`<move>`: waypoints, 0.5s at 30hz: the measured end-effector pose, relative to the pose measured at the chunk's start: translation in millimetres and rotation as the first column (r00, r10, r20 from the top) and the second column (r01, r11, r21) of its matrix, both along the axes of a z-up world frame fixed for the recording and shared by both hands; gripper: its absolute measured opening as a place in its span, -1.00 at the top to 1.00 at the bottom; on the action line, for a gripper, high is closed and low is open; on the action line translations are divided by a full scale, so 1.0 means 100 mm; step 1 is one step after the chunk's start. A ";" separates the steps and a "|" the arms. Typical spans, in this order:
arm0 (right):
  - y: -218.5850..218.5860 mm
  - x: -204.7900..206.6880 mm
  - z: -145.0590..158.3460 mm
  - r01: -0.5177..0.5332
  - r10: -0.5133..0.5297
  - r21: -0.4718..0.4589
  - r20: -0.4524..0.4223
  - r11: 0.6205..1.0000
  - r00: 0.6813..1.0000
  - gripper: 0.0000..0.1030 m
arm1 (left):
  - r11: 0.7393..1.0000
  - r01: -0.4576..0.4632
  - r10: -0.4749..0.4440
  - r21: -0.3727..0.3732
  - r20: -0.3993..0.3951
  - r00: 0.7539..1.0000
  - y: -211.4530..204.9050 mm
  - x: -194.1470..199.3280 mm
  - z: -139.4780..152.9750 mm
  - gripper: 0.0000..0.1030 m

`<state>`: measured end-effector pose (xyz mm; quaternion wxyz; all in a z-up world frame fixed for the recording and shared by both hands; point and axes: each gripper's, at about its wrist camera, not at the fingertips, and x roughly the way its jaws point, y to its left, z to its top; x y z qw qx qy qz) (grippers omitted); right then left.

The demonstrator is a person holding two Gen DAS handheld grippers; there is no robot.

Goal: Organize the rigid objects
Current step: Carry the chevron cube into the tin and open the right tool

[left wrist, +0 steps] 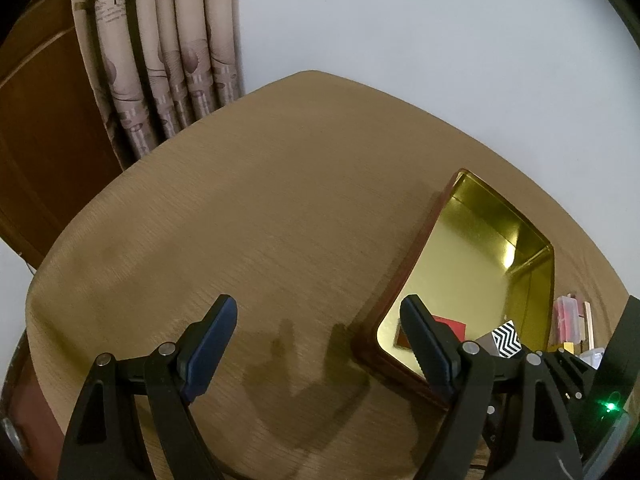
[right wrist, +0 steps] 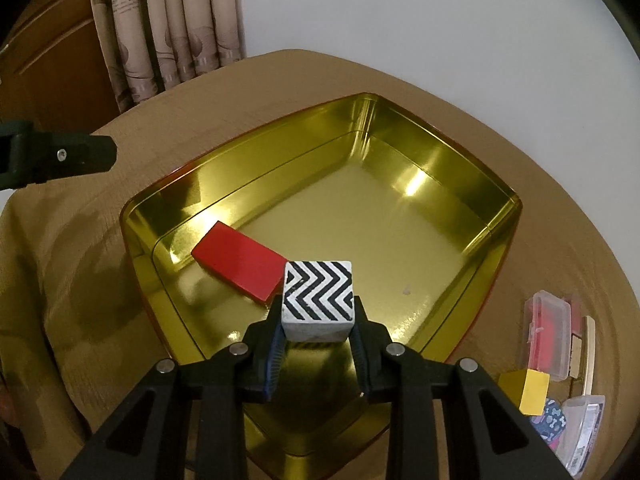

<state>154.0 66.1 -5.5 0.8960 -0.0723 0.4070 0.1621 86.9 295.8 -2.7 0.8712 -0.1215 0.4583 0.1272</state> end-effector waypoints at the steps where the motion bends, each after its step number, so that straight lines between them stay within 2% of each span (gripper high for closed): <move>1: 0.00 -0.01 -0.01 -0.001 0.001 0.000 0.002 1.000 1.000 0.42 | 1.000 0.001 -0.001 -0.001 -0.001 1.000 0.00 0.00 0.00 -0.57; 7: 0.01 -0.02 -0.02 0.003 -0.003 0.015 -0.002 1.000 1.000 0.41 | 1.000 0.010 -0.010 -0.009 0.000 1.000 0.01 0.01 -0.01 -0.57; 15: -0.04 -0.11 0.12 0.014 -0.016 0.042 0.047 0.999 0.999 0.33 | 0.999 0.033 -0.033 0.002 0.004 0.999 -0.04 0.00 -0.01 -0.57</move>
